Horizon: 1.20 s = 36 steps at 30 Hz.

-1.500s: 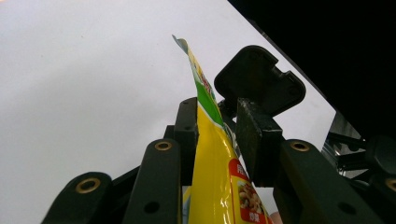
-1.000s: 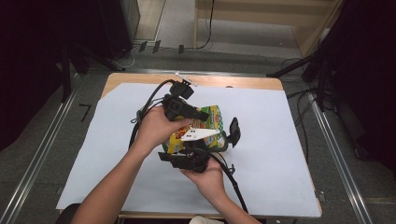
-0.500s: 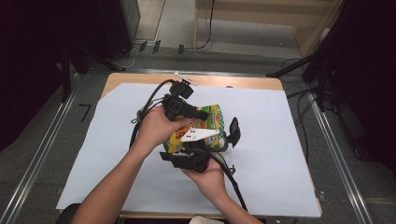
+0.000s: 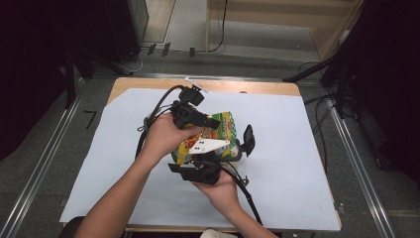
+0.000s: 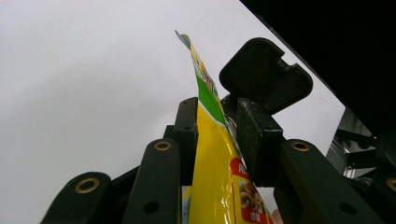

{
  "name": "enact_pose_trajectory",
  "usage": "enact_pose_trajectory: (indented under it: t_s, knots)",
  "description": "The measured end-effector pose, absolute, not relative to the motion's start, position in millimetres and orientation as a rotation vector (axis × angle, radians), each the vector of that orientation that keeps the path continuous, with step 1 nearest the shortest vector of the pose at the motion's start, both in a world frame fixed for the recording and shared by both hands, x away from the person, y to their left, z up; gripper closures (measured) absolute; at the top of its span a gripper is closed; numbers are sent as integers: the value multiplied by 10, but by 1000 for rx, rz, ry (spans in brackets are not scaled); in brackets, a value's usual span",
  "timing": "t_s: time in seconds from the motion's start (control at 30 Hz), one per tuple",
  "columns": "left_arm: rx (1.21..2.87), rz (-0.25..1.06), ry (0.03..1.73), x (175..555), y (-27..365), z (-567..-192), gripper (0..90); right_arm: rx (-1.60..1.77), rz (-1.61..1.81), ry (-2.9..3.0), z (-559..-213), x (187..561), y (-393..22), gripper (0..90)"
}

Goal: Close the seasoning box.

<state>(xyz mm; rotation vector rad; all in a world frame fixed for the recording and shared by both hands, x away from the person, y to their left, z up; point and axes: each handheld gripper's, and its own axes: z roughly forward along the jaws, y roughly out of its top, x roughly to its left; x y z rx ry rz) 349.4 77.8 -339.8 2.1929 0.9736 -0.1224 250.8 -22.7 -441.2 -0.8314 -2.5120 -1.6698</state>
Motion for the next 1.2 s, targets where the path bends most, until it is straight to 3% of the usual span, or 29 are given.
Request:
enact_pose_trajectory:
  t_s: [0.4,0.83,1.2]
  knots:
    - [2195,-172,974,3486,858,-3442,708,-782,-1665,-2535,-4491,2503,-194,648]
    - [2247,-209,949,3492,823,-3547,767,-741,-1623,-2596,-4615,2486,-154,640]
    - [2243,-248,953,3527,808,-3634,786,-753,-1596,-2613,-4712,2486,-130,557]
